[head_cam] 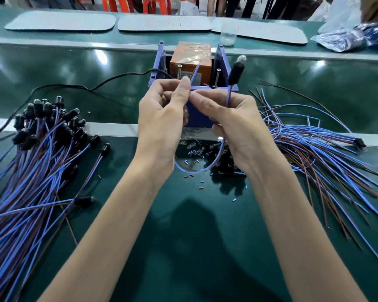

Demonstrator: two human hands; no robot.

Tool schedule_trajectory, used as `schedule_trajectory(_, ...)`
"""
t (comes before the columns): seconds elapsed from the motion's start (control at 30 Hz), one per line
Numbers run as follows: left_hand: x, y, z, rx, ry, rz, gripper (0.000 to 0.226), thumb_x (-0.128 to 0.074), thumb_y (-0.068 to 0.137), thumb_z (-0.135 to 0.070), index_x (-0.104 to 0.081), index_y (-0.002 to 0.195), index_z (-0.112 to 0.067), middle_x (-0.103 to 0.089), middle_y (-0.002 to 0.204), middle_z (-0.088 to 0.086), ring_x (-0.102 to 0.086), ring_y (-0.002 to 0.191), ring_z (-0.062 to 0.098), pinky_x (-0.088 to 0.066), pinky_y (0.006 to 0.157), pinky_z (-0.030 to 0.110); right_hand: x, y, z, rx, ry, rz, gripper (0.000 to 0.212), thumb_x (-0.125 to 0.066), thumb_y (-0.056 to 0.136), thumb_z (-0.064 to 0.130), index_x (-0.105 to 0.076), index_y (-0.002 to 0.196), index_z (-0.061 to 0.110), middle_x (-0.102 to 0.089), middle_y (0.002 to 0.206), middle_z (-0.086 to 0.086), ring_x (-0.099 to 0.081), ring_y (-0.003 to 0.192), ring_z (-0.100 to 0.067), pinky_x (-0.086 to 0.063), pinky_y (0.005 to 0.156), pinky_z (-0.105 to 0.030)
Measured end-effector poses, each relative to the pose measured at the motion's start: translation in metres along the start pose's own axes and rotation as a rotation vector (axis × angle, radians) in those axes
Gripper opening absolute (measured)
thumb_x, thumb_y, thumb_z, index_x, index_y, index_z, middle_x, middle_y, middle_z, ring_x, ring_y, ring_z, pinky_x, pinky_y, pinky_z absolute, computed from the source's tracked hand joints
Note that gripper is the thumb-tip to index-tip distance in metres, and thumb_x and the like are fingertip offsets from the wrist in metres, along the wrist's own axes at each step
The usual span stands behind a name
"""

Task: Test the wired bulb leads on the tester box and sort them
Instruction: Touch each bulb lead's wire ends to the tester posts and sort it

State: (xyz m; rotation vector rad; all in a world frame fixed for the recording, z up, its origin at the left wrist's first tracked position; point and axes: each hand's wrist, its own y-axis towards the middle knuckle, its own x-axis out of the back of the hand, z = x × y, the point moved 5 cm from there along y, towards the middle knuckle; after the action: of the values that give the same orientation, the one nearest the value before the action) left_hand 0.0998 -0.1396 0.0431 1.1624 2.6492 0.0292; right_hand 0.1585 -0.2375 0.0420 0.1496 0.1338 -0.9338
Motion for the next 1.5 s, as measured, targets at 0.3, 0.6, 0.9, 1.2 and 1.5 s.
schedule_trajectory(0.3, -0.008, -0.004, 0.005, 0.103, -0.179, 0.025, 0.02, -0.055, 0.096, -0.018, -0.051, 0.077, -0.015, -0.055, 0.056, -0.011, -0.052, 0.056, 0.004, -0.046, 0.071, 0.023, -0.008, 0.001, -0.01, -0.076, 0.093, 0.005, 0.006, -0.069, 0.083, 0.005, -0.068, 0.078, 0.009, -0.067, 0.064, 0.001, -0.061, 0.056, -0.007, -0.041, 0.044, -0.012)
schedule_trajectory(0.6, 0.01, 0.001, 0.001, 0.01, -0.171, -0.192, 0.019, -0.046, 0.101, -0.025, -0.046, 0.083, -0.019, -0.045, 0.057, -0.008, -0.043, 0.044, 0.004, -0.038, 0.046, 0.016, -0.011, 0.0, -0.004, -0.098, 0.171, -0.006, 0.017, -0.054, 0.096, 0.007, -0.053, 0.078, 0.009, -0.07, 0.069, -0.007, -0.069, 0.056, -0.012, -0.041, 0.041, -0.009)
schedule_trajectory(0.9, 0.025, 0.019, 0.011, 0.045, -0.117, -0.235, 0.031, -0.032, 0.093, 0.004, -0.054, 0.09, -0.017, -0.038, 0.064, -0.005, -0.031, 0.043, 0.002, -0.027, 0.043, 0.013, 0.028, 0.01, 0.0, -0.01, 0.108, -0.39, 0.012, -0.056, 0.095, 0.011, -0.061, 0.084, 0.013, -0.054, 0.054, 0.006, -0.05, 0.039, -0.004, -0.039, 0.041, -0.012)
schedule_trajectory(1.2, 0.023, 0.023, 0.027, -0.009, 0.143, -0.14, 0.046, -0.031, 0.096, 0.009, -0.053, 0.131, -0.012, -0.061, 0.088, -0.001, -0.059, 0.058, -0.001, -0.045, 0.063, 0.01, 0.063, 0.018, -0.009, -0.075, 0.084, -0.522, 0.027, -0.045, 0.089, 0.002, -0.07, 0.096, 0.01, -0.047, 0.066, 0.002, -0.043, 0.044, -0.003, -0.023, 0.035, -0.014)
schedule_trajectory(1.5, 0.032, 0.029, 0.038, 0.057, 0.045, -0.156, 0.025, -0.047, 0.095, 0.005, -0.065, 0.087, -0.01, -0.067, 0.087, 0.001, -0.071, 0.071, 0.006, -0.051, 0.07, 0.014, 0.062, 0.021, -0.017, -0.011, 0.051, -0.47, 0.012, -0.055, 0.094, 0.005, -0.061, 0.087, 0.014, -0.06, 0.062, 0.003, -0.041, 0.041, -0.002, -0.03, 0.041, -0.013)
